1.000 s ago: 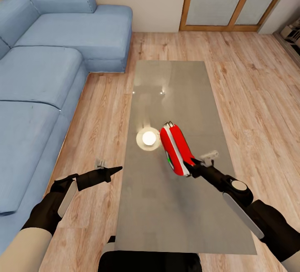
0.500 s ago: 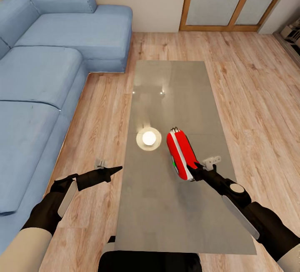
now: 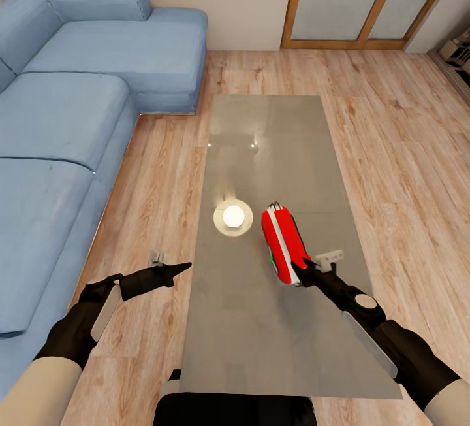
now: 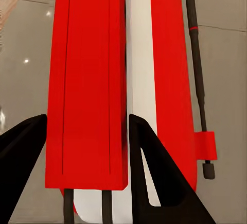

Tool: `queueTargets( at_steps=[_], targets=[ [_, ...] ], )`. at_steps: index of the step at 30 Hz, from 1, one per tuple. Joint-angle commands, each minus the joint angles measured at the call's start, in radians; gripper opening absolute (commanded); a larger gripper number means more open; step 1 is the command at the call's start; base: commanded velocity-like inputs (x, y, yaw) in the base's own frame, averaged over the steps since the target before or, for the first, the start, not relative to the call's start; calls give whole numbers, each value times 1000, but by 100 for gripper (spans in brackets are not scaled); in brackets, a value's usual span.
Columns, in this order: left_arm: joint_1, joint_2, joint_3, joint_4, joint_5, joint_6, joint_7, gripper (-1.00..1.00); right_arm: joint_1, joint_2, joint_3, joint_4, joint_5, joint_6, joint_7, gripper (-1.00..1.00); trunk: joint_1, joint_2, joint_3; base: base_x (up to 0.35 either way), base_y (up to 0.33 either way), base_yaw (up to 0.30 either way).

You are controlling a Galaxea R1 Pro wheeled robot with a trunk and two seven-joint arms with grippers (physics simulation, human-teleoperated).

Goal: Turn on the radio receiver that's on the table in the living room.

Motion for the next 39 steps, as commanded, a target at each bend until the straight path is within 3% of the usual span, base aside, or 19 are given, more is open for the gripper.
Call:
queueTargets(
  at_steps=[1, 6, 9, 24, 39],
  targets=[
    [0, 0, 0, 0, 0, 0, 0, -100, 0, 8, -1, 4, 11, -1, -1, -100, 0, 0, 0, 0, 0, 0],
    [0, 0, 0, 0, 0, 0, 0, -100, 0, 48, -3, 32, 71, -2, -2, -100, 0, 0, 0, 0, 0, 0],
    [0, 0, 0, 0, 0, 0, 0, -100, 0, 59, -4, 39, 85, -2, -1, -100, 0, 0, 0, 0, 0, 0],
    [0, 1, 0, 0, 0, -2, 0, -100, 0, 65, -1, 105, 92, -17, 3, -100, 0, 0, 0, 0, 0, 0],
    [0, 1, -1, 0, 0, -2, 0, -100, 0, 65, -2, 109, 92, -17, 12, -100, 0, 0, 0, 0, 0, 0]
  ],
)
